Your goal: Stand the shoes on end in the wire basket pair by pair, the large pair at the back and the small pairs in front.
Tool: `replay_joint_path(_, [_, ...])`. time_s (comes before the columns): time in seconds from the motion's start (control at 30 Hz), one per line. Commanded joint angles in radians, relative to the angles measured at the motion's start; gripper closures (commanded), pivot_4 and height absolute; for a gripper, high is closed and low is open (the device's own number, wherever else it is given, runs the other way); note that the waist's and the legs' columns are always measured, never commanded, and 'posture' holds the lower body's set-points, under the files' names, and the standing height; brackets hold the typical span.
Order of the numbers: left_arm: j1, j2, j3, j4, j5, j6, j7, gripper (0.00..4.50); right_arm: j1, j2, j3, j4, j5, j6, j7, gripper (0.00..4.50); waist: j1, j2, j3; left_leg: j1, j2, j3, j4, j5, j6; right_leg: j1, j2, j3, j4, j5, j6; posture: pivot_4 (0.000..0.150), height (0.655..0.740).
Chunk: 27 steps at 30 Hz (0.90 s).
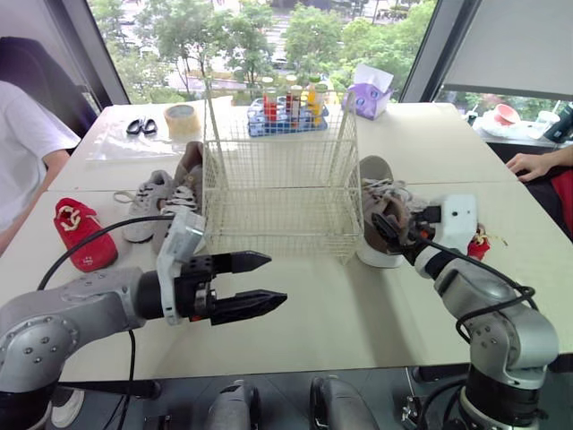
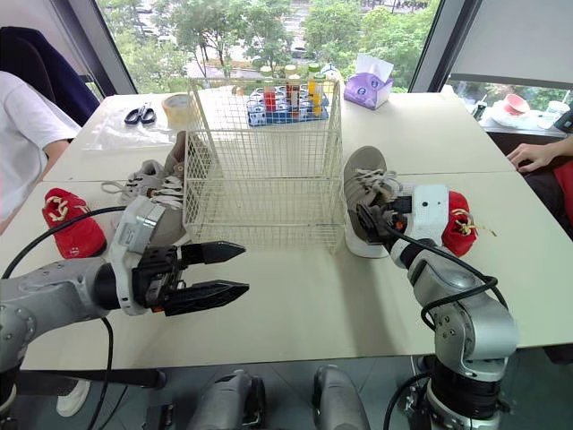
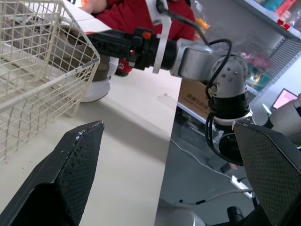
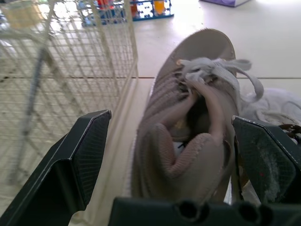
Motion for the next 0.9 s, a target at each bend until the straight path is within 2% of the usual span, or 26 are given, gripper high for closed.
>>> replay_joint_path(0.03, [-0.017, 0.009, -0.003, -0.008, 0.007, -0.021, -0.002, 0.0, -0.017, 0.001, 0.014, 0.039, -0.009, -0.056, 0.001, 0.07, -0.001, 0.0, 0.0, 0.0, 0.0, 0.0, 0.0, 0.0, 0.0, 0.0, 0.0, 0.0, 0.0, 0.0, 0.0, 0.15, 0.74])
replay_joint_path(0.1, [-0.021, 0.01, -0.005, -0.002, 0.018, -0.024, -0.002, 0.0, -0.02, 0.005, 0.037, 0.083, -0.034, -0.071, -0.017, 0.07, -0.001, 0.0, 0.0, 0.0, 0.0, 0.0, 0.0, 0.0, 0.0, 0.0, 0.0, 0.0, 0.0, 0.0, 0.0, 0.15, 0.74])
replay_joint_path(0.2, [-0.037, 0.003, -0.019, 0.008, 0.039, -0.027, 0.004, 0.0, -0.012, 0.0, 0.094, 0.172, -0.099, -0.123, -0.039, 0.81, -0.001, 0.0, 0.0, 0.0, 0.0, 0.0, 0.0, 0.0, 0.0, 0.0, 0.0, 0.0, 0.0, 0.0, 0.0, 0.15, 0.74])
replay_joint_path(0.4, [-0.049, 0.003, -0.024, 0.016, 0.058, -0.03, 0.004, 0.0, 0.022, 0.008, 0.113, 0.199, -0.139, -0.123, -0.072, 3.56, -0.002, -0.001, -0.001, 0.005, 0.001, 0.0, 0.0, 0.0, 0.0, 0.005, 0.0, 0.0, -0.001, 0.0, 0.0, 0.15, 0.74])
replay_joint_path(0.47, [-0.052, 0.002, -0.025, 0.019, 0.061, -0.03, 0.004, 0.0, 0.024, 0.031, 0.097, 0.193, -0.127, -0.115, -0.083, 4.22, -0.001, -0.001, -0.001, 0.007, 0.001, -0.001, -0.001, 0.0, 0.0, 0.009, 0.001, -0.001, -0.004, 0.0, 0.0, 0.15, 0.74])
replay_joint_path(0.63, [-0.073, -0.004, -0.036, 0.038, 0.076, -0.028, -0.006, 0.0, -0.032, 0.075, 0.068, 0.121, -0.118, -0.157, -0.12, 4.32, 0.0, -0.001, -0.001, 0.011, 0.001, -0.003, -0.002, -0.002, 0.002, 0.015, 0.0, -0.003, -0.01, -0.001, -0.001, 0.15, 0.74])
replay_joint_path(0.67, [-0.081, -0.005, -0.041, 0.046, 0.078, -0.026, -0.012, 0.0, -0.079, 0.076, 0.05, 0.096, -0.13, -0.195, -0.143, 4.32, -0.001, 0.0, -0.001, 0.01, 0.001, -0.002, -0.002, -0.002, 0.002, 0.015, 0.0, -0.003, -0.011, -0.001, -0.001, 0.15, 0.74])
replay_joint_path(0.8, [-0.12, -0.002, -0.049, 0.088, 0.071, -0.012, -0.053, 0.0, -0.299, 0.024, 0.002, 0.043, -0.166, -0.294, -0.203, 4.32, -0.003, 0.015, 0.009, 0.005, 0.0, 0.0, -0.001, -0.002, 0.002, 0.01, -0.001, -0.001, -0.011, 0.0, -0.002, 0.15, 0.74])
replay_joint_path(0.9, [-0.166, 0.006, -0.031, 0.133, 0.048, -0.006, -0.082, 0.0, -0.424, -0.054, -0.017, 0.04, -0.189, -0.286, -0.213, 4.32, 0.002, 0.014, 0.009, -0.004, -0.001, 0.0, -0.001, -0.001, 0.001, -0.002, 0.001, -0.001, -0.006, 0.002, 0.002, 0.15, 0.74])
